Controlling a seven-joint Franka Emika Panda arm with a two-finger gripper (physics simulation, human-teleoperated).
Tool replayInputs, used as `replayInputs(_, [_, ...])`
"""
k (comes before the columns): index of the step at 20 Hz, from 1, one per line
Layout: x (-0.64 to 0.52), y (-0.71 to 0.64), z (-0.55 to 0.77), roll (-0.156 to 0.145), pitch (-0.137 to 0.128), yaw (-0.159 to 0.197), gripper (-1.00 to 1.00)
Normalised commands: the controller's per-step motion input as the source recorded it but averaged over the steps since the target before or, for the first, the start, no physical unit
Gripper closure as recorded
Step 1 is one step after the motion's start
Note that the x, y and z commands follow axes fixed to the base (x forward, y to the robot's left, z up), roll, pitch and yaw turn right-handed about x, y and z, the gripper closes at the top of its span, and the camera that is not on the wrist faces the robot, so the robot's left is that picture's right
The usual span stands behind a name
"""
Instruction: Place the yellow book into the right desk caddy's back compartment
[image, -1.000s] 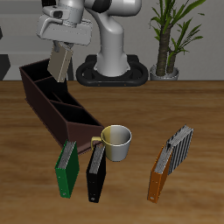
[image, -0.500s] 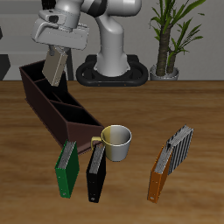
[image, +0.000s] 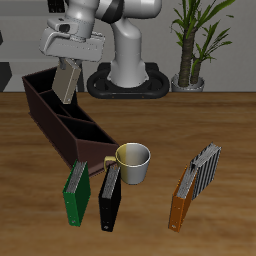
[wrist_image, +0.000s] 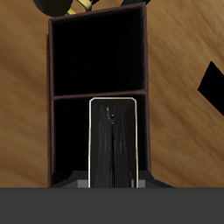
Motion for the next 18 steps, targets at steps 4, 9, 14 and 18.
replayInputs(4, [0.10,0.02,-0.12,0.009,0.022,-0.008,1.00])
replayInputs(9, [0.02,0.01,-0.16,0.010,0.029,-0.002,1.00])
replayInputs(14, [0.04,0.04,-0.14,0.008,0.017,-0.006,1.00])
replayInputs(18, [0.00,-0.04,-0.16,-0.001,0.024,-0.022,1.00])
